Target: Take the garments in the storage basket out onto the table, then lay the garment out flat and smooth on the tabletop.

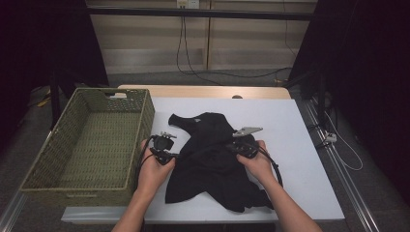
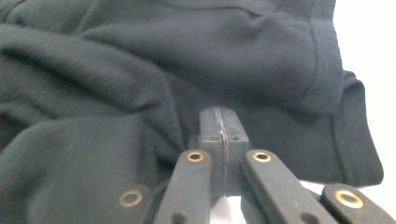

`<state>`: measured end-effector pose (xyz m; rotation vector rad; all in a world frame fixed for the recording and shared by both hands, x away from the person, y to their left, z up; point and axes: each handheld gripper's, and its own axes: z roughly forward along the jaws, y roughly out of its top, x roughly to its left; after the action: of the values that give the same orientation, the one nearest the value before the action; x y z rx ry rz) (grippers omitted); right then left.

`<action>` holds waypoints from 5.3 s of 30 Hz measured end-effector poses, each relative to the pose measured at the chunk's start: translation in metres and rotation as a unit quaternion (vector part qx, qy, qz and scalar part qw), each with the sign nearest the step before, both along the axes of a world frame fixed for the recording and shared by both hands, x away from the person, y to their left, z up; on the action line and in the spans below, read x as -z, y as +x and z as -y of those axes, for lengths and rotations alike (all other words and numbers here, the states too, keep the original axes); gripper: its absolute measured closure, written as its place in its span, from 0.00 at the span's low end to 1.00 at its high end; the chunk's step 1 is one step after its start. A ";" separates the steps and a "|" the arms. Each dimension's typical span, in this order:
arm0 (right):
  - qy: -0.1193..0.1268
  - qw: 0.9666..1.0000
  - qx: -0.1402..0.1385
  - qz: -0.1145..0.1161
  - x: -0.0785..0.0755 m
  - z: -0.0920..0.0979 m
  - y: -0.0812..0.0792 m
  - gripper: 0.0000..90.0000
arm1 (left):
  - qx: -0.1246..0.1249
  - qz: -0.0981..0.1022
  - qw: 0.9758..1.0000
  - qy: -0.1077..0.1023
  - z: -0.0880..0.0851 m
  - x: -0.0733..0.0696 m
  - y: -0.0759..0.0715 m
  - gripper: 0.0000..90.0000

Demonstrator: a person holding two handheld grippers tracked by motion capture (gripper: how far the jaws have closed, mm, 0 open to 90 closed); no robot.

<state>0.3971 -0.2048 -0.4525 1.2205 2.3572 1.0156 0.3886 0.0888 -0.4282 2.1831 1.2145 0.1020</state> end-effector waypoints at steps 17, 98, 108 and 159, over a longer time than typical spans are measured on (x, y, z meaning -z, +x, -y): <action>0.026 0.999 -0.041 0.002 0.001 0.005 -0.057 1.00 | 0.017 -0.017 1.000 -0.013 -0.006 0.001 -0.030 0.96; 0.027 0.996 -0.082 0.022 0.004 0.000 -0.081 1.00 | 0.045 0.047 0.998 -0.020 0.015 0.011 -0.048 0.89; 0.037 0.993 -0.107 0.012 0.003 0.000 -0.103 1.00 | 0.078 0.022 0.996 -0.024 0.010 0.007 -0.064 0.91; 0.027 0.999 -0.033 0.011 0.006 -0.003 -0.052 0.81 | -0.099 0.091 0.991 -0.004 -0.006 0.020 0.037 0.25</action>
<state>0.3449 -0.2023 -0.4583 1.1511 2.3811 1.1153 0.4257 0.0945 -0.4478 1.9937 1.3198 0.3700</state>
